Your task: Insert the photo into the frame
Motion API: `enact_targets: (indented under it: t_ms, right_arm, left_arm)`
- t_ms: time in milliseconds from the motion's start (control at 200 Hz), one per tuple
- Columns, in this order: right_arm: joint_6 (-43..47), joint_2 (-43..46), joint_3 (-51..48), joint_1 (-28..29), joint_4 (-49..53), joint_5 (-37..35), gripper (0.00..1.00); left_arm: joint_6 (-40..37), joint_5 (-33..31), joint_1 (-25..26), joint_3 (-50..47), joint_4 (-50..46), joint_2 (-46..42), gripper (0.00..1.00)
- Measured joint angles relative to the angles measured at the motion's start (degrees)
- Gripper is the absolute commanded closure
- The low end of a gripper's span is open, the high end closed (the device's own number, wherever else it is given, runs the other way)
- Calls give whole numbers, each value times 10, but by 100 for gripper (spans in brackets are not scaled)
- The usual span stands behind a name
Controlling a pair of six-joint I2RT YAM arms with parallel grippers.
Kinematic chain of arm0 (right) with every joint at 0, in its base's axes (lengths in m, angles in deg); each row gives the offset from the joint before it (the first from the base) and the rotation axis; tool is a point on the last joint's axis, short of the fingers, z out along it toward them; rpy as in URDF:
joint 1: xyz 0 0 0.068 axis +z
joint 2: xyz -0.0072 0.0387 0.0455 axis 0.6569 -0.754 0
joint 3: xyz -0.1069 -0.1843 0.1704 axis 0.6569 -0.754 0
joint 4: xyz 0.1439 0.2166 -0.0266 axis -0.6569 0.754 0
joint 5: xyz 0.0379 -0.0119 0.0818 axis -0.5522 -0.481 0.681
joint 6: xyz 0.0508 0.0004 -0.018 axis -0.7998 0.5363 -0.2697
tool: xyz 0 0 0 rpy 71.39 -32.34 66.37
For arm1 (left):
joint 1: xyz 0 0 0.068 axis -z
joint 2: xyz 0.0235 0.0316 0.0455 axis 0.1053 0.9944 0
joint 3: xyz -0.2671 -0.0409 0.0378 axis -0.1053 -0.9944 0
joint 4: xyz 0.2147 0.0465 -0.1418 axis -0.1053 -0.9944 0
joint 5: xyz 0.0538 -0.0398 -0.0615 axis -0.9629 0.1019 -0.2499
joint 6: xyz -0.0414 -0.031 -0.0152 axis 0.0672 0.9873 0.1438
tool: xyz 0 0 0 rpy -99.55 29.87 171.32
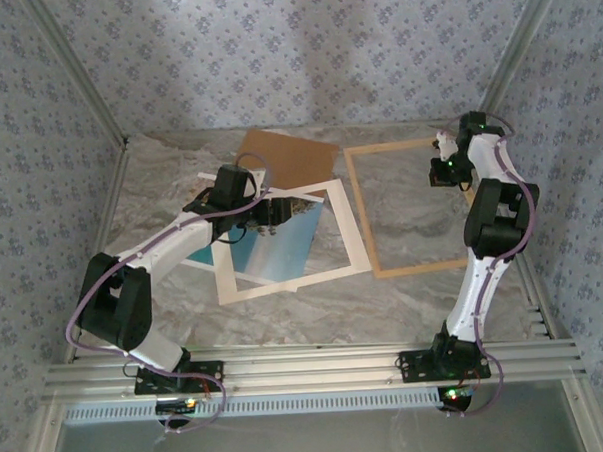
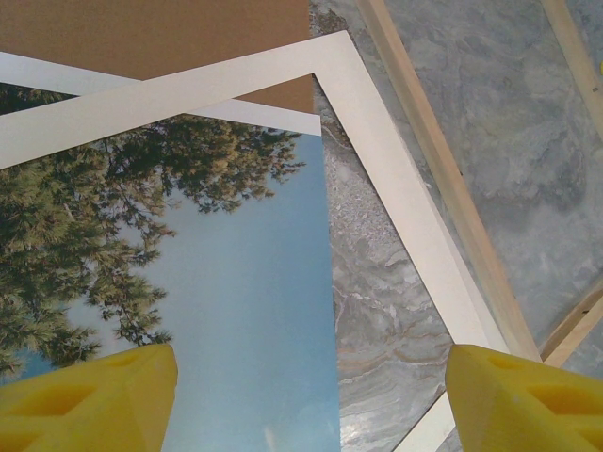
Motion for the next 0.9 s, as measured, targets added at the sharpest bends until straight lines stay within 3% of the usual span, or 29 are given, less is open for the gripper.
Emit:
enact_targets:
  t_ms: [905]
  right_arm:
    - [22,-9,8,11,0,-21,100]
  left_arm:
    - [0,0,0,0,0,0,25]
